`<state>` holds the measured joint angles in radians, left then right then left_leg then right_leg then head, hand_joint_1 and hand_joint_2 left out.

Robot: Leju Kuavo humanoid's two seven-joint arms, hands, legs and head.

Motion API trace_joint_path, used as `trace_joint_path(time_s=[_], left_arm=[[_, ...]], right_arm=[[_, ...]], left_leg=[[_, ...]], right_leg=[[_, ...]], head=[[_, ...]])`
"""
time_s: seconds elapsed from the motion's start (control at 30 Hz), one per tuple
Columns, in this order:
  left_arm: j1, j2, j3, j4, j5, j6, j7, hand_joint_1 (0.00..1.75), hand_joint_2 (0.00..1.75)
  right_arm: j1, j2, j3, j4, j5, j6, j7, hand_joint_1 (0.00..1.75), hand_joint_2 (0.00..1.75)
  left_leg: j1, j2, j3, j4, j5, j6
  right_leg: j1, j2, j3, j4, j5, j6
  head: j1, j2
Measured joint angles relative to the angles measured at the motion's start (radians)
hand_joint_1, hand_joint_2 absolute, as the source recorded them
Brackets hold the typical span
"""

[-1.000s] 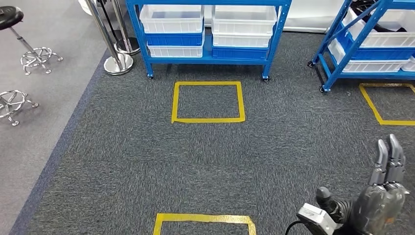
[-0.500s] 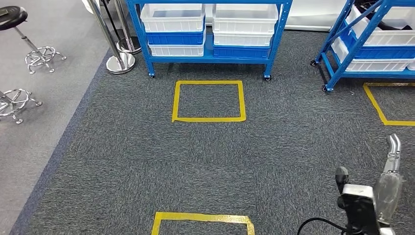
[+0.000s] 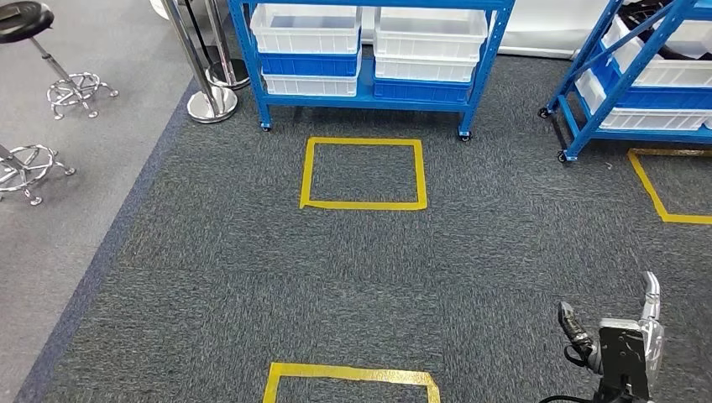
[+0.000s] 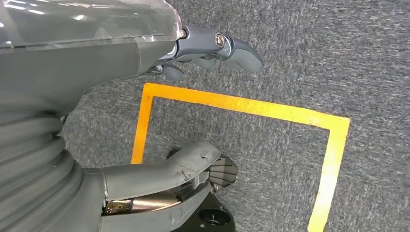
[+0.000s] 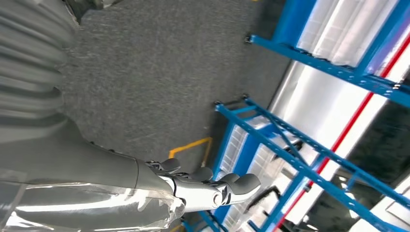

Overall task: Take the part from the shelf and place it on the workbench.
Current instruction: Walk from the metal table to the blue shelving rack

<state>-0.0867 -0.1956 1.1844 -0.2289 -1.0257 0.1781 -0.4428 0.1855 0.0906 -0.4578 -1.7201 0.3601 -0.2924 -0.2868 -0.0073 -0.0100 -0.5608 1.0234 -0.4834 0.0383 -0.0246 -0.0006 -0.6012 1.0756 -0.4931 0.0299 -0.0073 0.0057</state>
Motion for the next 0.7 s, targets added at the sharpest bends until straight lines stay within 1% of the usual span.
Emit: trace_joint_path(time_s=[0.03, 0.07, 0.13, 0.2, 0.23, 0.27, 0.3, 0.43, 0.47, 0.53, 0.57, 0.6, 0.67, 0.7], left_arm=[[-0.001, 0.0, 0.0, 0.0, 0.0, 0.0, 0.0, 0.0, 1.75], [-0.001, 0.0, 0.001, 0.0, 0.0, 0.0, 0.0, 0.0, 1.75], [-0.001, 0.002, 0.003, 0.0, 0.001, -0.001, 0.0, 0.0, 1.75], [-0.002, 0.003, 0.006, 0.0, 0.004, -0.005, 0.0, 0.0, 1.75], [-0.002, 0.004, 0.007, 0.0, 0.006, -0.007, 0.0, 0.0, 1.75], [-0.002, 0.004, 0.008, 0.0, 0.007, -0.01, 0.0, 0.0, 1.75], [-0.003, 0.004, 0.008, 0.0, 0.008, -0.011, 0.0, 0.0, 1.75], [-0.003, 0.004, 0.008, 0.0, 0.009, -0.012, 0.0, 0.0, 1.75], [-0.003, 0.004, 0.009, 0.0, 0.01, -0.015, 0.0, 0.0, 1.75], [-0.002, 0.004, 0.012, 0.0, 0.014, -0.024, 0.003, 0.0, 1.75], [-0.002, 0.005, 0.015, 0.0, 0.016, -0.029, 0.006, 0.0, 1.75], [-0.002, 0.006, 0.018, 0.0, 0.017, -0.031, 0.009, 0.0, 1.75], [-0.004, 0.007, 0.021, 0.0, 0.014, -0.029, 0.013, 0.0, 1.75], [-0.003, 0.007, 0.021, 0.0, 0.013, -0.026, 0.013, 0.0, 1.75]], right_arm=[[-0.003, 0.003, -0.007, 0.009, 0.0, 0.005, 0.002, 0.0, 1.75], [-0.006, 0.006, -0.015, 0.021, 0.0, 0.011, 0.003, 0.0, 1.75], [-0.016, 0.011, -0.036, 0.051, 0.0, 0.022, 0.003, 0.0, 1.75], [-0.031, 0.013, -0.056, 0.084, 0.0, 0.028, -0.002, 0.0, 1.75], [-0.037, 0.013, -0.062, 0.095, 0.0, 0.029, -0.004, 0.0, 1.75], [-0.04, 0.013, -0.066, 0.102, 0.001, 0.03, -0.006, 0.0, 1.75], [-0.041, 0.013, -0.068, 0.105, 0.001, 0.031, -0.007, 0.0, 1.75], [-0.042, 0.013, -0.07, 0.11, 0.001, 0.032, -0.007, 0.0, 1.75], [-0.046, 0.013, -0.074, 0.12, 0.002, 0.034, -0.008, 0.0, 1.75], [-0.059, 0.013, -0.091, 0.162, 0.004, 0.041, -0.012, 0.0, 1.75], [-0.077, 0.013, -0.117, 0.23, 0.005, 0.05, -0.025, 0.0, 1.75], [-0.096, 0.013, -0.145, 0.302, 0.004, 0.06, -0.04, 0.0, 1.75], [-0.131, 0.013, -0.202, 0.443, 0.003, 0.076, -0.072, 0.0, 1.75], [-0.138, 0.014, -0.217, 0.474, 0.004, 0.077, -0.079, 0.0, 1.75]], left_leg=[[-0.001, -0.001, -0.002, 0.005, -0.003, -0.005], [-0.001, -0.001, -0.003, 0.007, -0.005, -0.01], [0.002, -0.001, -0.003, 0.011, -0.011, -0.019], [0.004, 0.001, -0.02, 0.053, -0.041, -0.028], [0.005, 0.002, -0.031, 0.078, -0.057, -0.031], [0.005, 0.003, -0.04, 0.098, -0.07, -0.033], [0.006, 0.003, -0.045, 0.108, -0.076, -0.033], [0.006, 0.003, -0.051, 0.12, -0.081, -0.034], [0.007, 0.003, -0.064, 0.147, -0.093, -0.035], [0.01, 0.003, -0.107, 0.234, -0.123, -0.038], [0.01, 0.003, -0.097, 0.205, -0.1, -0.035], [0.008, 0.004, -0.074, 0.153, -0.07, -0.03], [0.002, 0.003, -0.011, 0.011, 0.001, -0.018], [0.0, 0.002, -0.009, 0.005, 0.002, -0.014]], right_leg=[[0.002, 0.002, 0.008, -0.018, 0.001, -0.005], [0.005, 0.003, 0.008, -0.019, -0.001, -0.01], [0.005, 0.003, 0.01, -0.023, 0.001, -0.023], [0.003, 0.001, 0.015, -0.029, 0.004, -0.034], [0.002, 0.0, 0.017, -0.031, 0.004, -0.037], [0.002, -0.001, 0.017, -0.031, 0.004, -0.039], [0.002, -0.001, 0.017, -0.031, 0.004, -0.039], [0.002, -0.001, 0.017, -0.031, 0.004, -0.039], [0.003, -0.002, 0.017, -0.031, 0.003, -0.04], [0.004, -0.003, 0.017, -0.031, 0.003, -0.041], [0.005, -0.004, 0.02, -0.031, 0.001, -0.04], [0.006, -0.004, 0.021, -0.03, 0.0, -0.036], [0.007, -0.004, 0.024, -0.032, -0.001, -0.024], [0.007, -0.004, 0.025, -0.035, 0.001, -0.017]], head=[[0.0, 0.0], [0.0, 0.0], [0.0, 0.0], [0.0, 0.0], [-0.001, 0.0], [-0.001, 0.0], [-0.001, 0.0], [0.0, 0.0], [0.0, 0.0], [0.0, 0.0], [0.0, 0.0], [0.0, 0.0], [0.0, 0.0], [0.0, 0.0]])
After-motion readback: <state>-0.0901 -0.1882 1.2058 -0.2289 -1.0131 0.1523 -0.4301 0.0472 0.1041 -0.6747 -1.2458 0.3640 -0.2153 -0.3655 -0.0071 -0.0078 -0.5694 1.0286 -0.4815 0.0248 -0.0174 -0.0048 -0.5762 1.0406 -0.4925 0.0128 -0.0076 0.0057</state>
